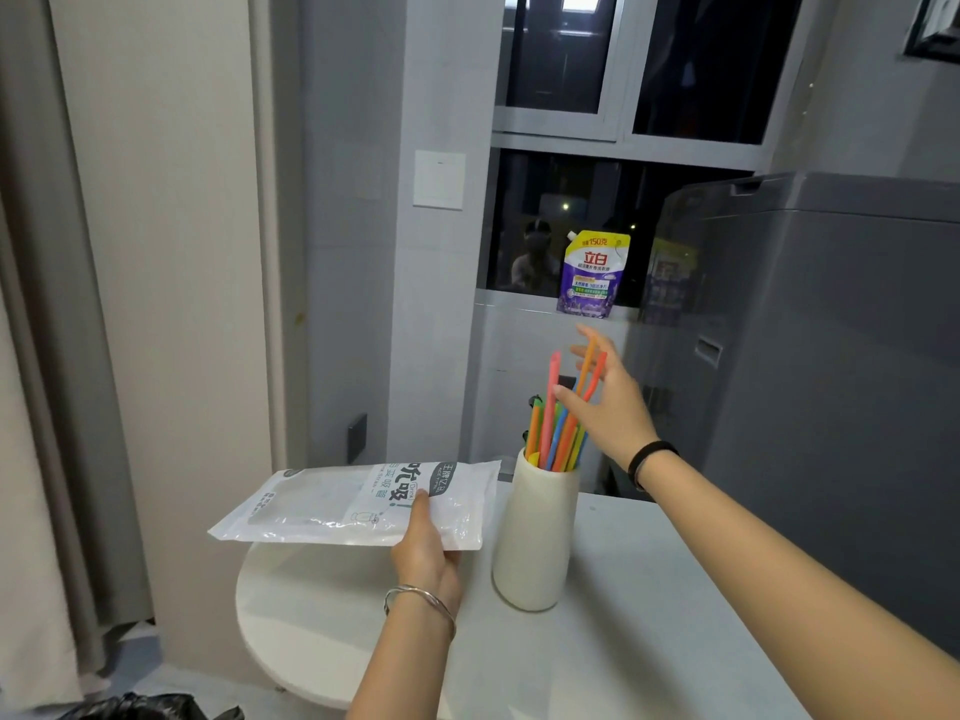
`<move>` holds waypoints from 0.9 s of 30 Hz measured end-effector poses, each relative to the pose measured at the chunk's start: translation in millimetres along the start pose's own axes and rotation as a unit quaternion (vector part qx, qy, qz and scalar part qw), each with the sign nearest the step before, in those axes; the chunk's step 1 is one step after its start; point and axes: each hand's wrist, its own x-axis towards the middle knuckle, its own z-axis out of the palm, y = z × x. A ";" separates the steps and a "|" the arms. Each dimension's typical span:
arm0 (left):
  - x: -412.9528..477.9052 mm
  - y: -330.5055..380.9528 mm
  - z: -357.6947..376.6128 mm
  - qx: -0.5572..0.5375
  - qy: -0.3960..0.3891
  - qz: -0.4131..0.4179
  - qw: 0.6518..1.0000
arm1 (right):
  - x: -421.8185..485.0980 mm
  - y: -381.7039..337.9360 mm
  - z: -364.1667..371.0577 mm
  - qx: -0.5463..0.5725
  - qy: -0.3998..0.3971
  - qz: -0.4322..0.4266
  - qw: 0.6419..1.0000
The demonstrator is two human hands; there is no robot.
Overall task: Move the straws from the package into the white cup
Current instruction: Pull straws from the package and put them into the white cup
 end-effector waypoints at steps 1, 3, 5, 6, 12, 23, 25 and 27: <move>-0.5 -0.4 0.3 0.000 0.001 0.000 1.000 | -1.4 -1.0 0.7 -0.029 -0.014 -0.019 0.999; -1.8 -0.9 0.6 0.000 0.001 -0.002 1.000 | -6.1 2.3 5.2 -0.098 -0.064 -0.044 0.992; -2.3 -1.2 0.4 0.004 0.003 -0.004 1.000 | -9.4 9.9 10.3 -0.148 -0.108 -0.047 0.982; -2.0 -1.1 0.0 0.006 0.005 -0.004 1.000 | -9.6 13.6 11.5 -0.156 -0.124 -0.037 0.979; 2.3 0.4 -2.1 0.014 -0.004 -0.008 1.000 | -1.7 9.6 1.9 -0.095 -0.068 -0.013 0.993; 0.4 -1.0 -2.7 0.005 -0.003 -0.004 1.000 | -19.1 13.2 10.7 -0.341 -0.217 -0.073 0.912; 0.6 0.5 -3.0 0.000 -0.006 -0.006 1.000 | -17.3 14.2 10.0 -0.327 -0.178 -0.088 0.924; -0.1 1.4 -2.9 -0.003 -0.008 -0.010 1.000 | -13.8 14.0 8.8 -0.308 -0.120 -0.075 0.941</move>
